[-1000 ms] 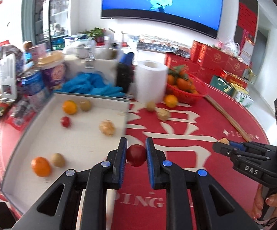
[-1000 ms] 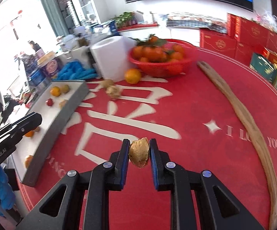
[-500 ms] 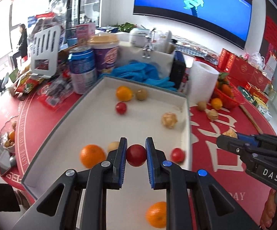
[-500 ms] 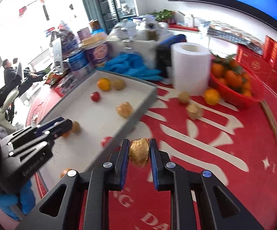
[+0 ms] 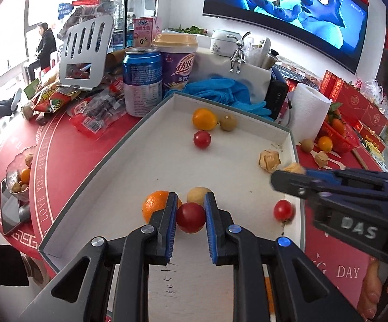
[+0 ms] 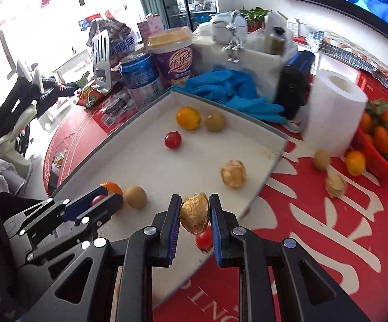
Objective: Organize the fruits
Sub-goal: 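Open both grippers to drop the tomato and husked fruit into the tray, then move both grippers back over the remaining kiwi and husked fruit on the cloth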
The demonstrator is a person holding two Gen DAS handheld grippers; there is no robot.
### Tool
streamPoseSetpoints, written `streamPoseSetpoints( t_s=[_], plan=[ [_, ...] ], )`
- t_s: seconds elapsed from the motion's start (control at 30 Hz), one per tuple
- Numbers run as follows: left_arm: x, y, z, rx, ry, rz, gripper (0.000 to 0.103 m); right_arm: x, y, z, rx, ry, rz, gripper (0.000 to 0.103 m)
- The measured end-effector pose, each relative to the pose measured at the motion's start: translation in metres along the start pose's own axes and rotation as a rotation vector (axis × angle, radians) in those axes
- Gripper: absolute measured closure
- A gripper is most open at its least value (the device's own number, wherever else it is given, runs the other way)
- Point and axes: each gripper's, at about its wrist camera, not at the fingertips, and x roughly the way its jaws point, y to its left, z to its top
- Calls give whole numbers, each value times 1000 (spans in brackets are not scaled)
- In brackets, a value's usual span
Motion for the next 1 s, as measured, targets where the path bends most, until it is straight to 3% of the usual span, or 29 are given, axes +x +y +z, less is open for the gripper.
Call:
streamPoseSetpoints(
  t_s=[0.07,0.1,0.13,0.2,0.23,0.43,0.6,0.83,1.0],
  plan=[
    [-1,0,0,1,3,-3,55,5,1,2,-2,21,11,81],
    [-3,0,0,-4,1,2,32,7,1,4,0,29,12,76],
    [-6,1,0,-13,-15,14,23,6,0,4,4,28,12,67],
    [-11,2,1,-19,-36,23,23,-4,-4,7,21,-22,0,5],
    [-12,2,3,-19,-34,18,23,-11,-5,8,26,-58,-11,0],
    [-28,-5,20,-34,-37,-47,23,-47,-46,10,90,-124,-85,0],
    [-49,-22,44,-17,-53,-142,23,-67,-120,-5,279,-122,-177,0],
    [-92,-51,85,7,-197,-217,20,-68,-191,-23,486,-98,-231,0],
    [-75,-77,75,96,-163,-156,20,-43,-202,-18,490,-76,-267,0]
  ],
)
